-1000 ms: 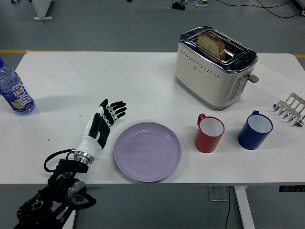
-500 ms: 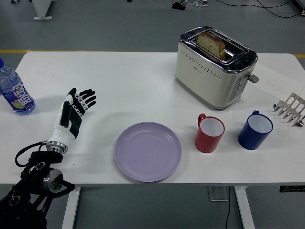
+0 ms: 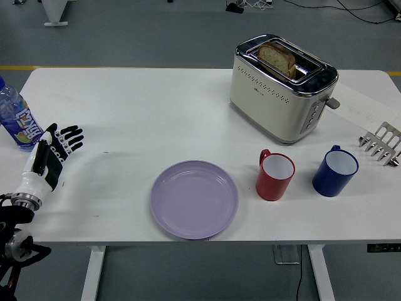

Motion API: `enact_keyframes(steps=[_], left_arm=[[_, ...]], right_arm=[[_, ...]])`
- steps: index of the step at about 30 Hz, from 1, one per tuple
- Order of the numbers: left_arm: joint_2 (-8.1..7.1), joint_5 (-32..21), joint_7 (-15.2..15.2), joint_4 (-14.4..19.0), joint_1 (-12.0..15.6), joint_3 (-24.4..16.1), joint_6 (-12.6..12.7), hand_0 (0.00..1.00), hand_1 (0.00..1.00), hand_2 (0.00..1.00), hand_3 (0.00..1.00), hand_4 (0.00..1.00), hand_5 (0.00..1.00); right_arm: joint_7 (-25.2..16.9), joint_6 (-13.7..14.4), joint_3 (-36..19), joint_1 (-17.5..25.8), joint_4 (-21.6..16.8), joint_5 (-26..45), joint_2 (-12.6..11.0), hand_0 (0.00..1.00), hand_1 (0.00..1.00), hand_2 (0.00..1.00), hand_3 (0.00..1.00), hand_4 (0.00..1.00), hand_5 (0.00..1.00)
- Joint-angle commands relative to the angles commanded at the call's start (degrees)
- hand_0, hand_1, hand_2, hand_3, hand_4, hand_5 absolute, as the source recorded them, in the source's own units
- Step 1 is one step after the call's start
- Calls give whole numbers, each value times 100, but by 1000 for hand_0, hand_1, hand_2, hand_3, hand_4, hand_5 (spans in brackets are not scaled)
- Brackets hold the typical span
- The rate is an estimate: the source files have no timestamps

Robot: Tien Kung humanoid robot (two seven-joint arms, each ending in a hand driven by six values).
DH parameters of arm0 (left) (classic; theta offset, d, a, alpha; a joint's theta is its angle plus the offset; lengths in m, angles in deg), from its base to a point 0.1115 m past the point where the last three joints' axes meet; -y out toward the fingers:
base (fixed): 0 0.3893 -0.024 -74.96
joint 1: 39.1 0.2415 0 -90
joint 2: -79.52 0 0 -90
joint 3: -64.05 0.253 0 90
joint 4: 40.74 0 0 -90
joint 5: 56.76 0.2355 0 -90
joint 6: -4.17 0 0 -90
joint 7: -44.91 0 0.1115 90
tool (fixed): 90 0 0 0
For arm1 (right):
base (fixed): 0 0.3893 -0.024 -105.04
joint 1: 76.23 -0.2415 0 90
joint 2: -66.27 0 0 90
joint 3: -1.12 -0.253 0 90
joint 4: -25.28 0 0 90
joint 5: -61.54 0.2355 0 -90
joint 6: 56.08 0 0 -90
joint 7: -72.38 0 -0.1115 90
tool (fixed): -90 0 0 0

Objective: Push plate across desktop

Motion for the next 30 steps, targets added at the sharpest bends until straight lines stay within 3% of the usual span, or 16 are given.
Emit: enact_keyframes(steps=[9,30], left_arm=[[-46,-46,-47,50,146,-238,43,799,764,739,647,557,998],[-53,-69,-71,45,206,-258,84,798,764,738,647,562,998]], right_arm=[[25,43,-58,59,-20,-40,0,567,474,615,620,402,578],[-2,52,-11,106,-12,53,0,568,474,614,620,401,572]])
